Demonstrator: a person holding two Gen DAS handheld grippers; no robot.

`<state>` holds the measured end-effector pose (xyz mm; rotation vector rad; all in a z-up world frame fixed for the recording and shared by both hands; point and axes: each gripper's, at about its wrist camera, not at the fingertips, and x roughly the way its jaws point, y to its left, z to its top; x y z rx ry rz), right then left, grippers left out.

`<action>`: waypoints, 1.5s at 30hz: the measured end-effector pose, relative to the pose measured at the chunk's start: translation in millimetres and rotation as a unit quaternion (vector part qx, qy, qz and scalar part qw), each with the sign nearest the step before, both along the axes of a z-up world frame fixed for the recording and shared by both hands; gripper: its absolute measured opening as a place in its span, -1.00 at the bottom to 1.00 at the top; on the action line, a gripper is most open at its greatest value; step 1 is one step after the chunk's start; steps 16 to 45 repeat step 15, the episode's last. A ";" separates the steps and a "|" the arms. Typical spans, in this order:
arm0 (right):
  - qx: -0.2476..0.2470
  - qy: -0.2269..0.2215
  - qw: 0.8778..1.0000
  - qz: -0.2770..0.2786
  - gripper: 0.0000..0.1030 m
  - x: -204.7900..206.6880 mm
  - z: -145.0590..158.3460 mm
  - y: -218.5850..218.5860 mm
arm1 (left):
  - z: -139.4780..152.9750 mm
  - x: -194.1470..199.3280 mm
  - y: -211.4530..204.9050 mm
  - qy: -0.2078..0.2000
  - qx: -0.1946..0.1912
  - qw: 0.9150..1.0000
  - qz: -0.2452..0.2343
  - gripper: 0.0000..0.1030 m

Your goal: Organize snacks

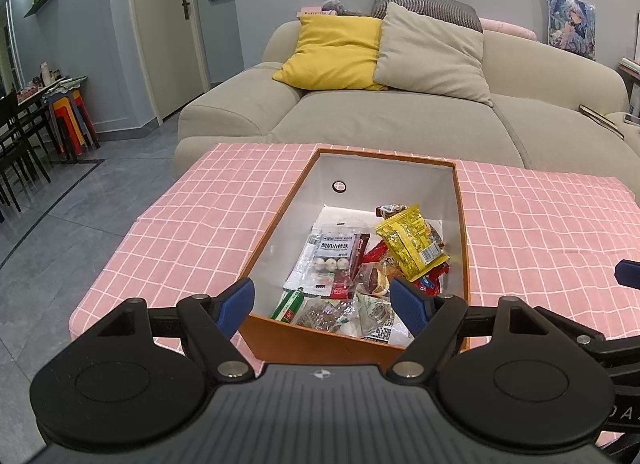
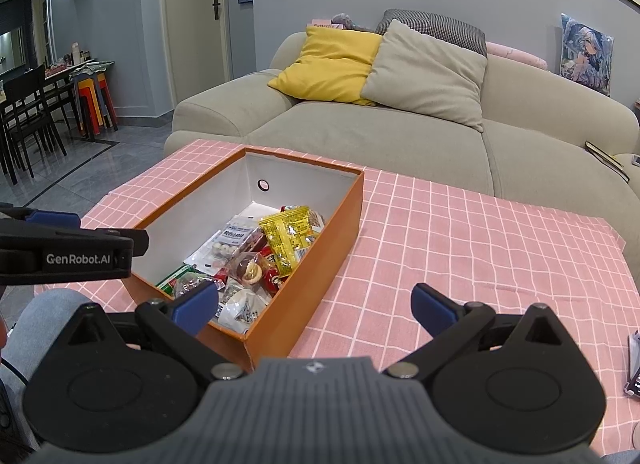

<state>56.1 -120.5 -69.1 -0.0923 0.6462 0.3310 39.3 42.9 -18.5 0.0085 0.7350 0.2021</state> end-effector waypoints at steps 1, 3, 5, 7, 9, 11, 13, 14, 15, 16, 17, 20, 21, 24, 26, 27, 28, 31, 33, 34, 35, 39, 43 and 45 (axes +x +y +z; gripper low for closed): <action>0.000 0.000 1.000 0.000 0.92 0.0 0.0 0.0 | 0.0 -0.1 0.0 -0.001 -0.001 1.000 -0.001 0.76; 0.000 0.000 1.000 0.000 0.92 0.0 0.0 0.2 | -0.1 -0.7 -0.6 -0.002 0.000 1.000 -0.001 0.76; 0.000 0.000 1.000 0.000 0.92 -0.1 0.0 0.4 | -0.1 -0.6 -0.5 -0.002 0.000 1.000 -0.002 0.76; 0.000 0.000 1.000 0.000 0.92 -0.1 0.0 0.6 | -0.2 -0.4 -0.9 -0.003 0.000 1.000 -0.002 0.76; 0.000 0.000 1.000 0.000 0.92 -0.2 0.0 0.4 | -0.2 -0.8 -0.6 -0.005 0.000 1.000 -0.002 0.76; 0.000 0.000 1.000 0.000 0.92 -0.2 0.0 0.4 | -0.3 -0.7 -0.3 -0.006 -0.001 1.000 -0.002 0.76; 0.000 0.000 1.000 0.000 0.92 -0.1 0.0 0.3 | -0.4 -0.4 -0.3 -0.007 -0.002 1.000 -0.002 0.76; 0.000 0.000 1.000 0.000 0.92 -0.1 0.1 0.4 | -0.3 -0.2 -0.2 -0.007 -0.002 1.000 -0.002 0.76; 0.000 0.000 1.000 0.000 0.92 -0.1 0.1 0.5 | -0.6 0.2 -0.8 -0.007 -0.001 1.000 -0.002 0.76; 0.000 0.000 1.000 0.000 0.92 -0.1 0.1 0.5 | -0.6 0.2 -0.8 -0.007 -0.001 1.000 -0.002 0.76; 0.000 0.000 1.000 0.000 0.92 -0.1 0.1 0.5 | -0.6 0.2 -0.8 -0.007 -0.001 1.000 -0.002 0.76; 0.000 0.000 1.000 0.000 0.92 -0.1 0.1 0.5 | -0.6 0.2 -0.8 -0.007 -0.001 1.000 -0.002 0.76; 0.000 0.000 1.000 0.000 0.92 -0.1 0.1 0.5 | -0.6 0.2 -0.8 -0.007 -0.001 1.000 -0.002 0.76; 0.000 0.000 1.000 0.000 0.92 -0.1 0.1 0.5 | -0.6 0.2 -0.8 -0.007 -0.001 1.000 -0.002 0.76; 0.000 0.000 1.000 0.000 0.92 -0.1 0.1 0.5 | -0.6 0.2 -0.8 -0.007 -0.001 1.000 -0.002 0.76; 0.000 0.000 1.000 0.000 0.92 -0.1 0.1 0.5 | -0.6 0.2 -0.8 -0.007 -0.001 1.000 -0.002 0.76; 0.000 0.000 1.000 0.000 0.92 -0.1 0.1 0.5 | -0.6 0.2 -0.8 -0.007 -0.001 1.000 -0.002 0.76; 0.000 0.000 1.000 0.000 0.92 -0.1 0.1 0.5 | -0.6 0.2 -0.8 -0.007 -0.001 1.000 -0.002 0.76; 0.000 0.000 1.000 0.000 0.92 -0.1 0.1 0.5 | -0.6 0.2 -0.8 -0.007 -0.001 1.000 -0.002 0.76; 0.000 0.000 1.000 0.000 0.92 -0.1 0.1 0.5 | -0.6 0.2 -0.8 -0.007 -0.001 1.000 -0.002 0.76; 0.000 0.000 1.000 0.000 0.92 -0.1 0.1 0.5 | -0.6 0.2 -0.8 -0.007 -0.001 1.000 -0.002 0.76; 0.000 0.000 1.000 0.000 0.92 -0.1 0.1 0.5 | -0.6 0.2 -0.8 -0.007 -0.001 1.000 -0.002 0.76; 0.000 0.000 1.000 0.000 0.92 -0.1 0.1 0.5 | -0.6 0.2 -0.8 -0.007 -0.001 1.000 -0.002 0.76; 0.000 0.000 1.000 0.000 0.92 -0.1 0.1 0.5 | -0.6 0.2 -0.8 -0.007 -0.001 1.000 -0.002 0.76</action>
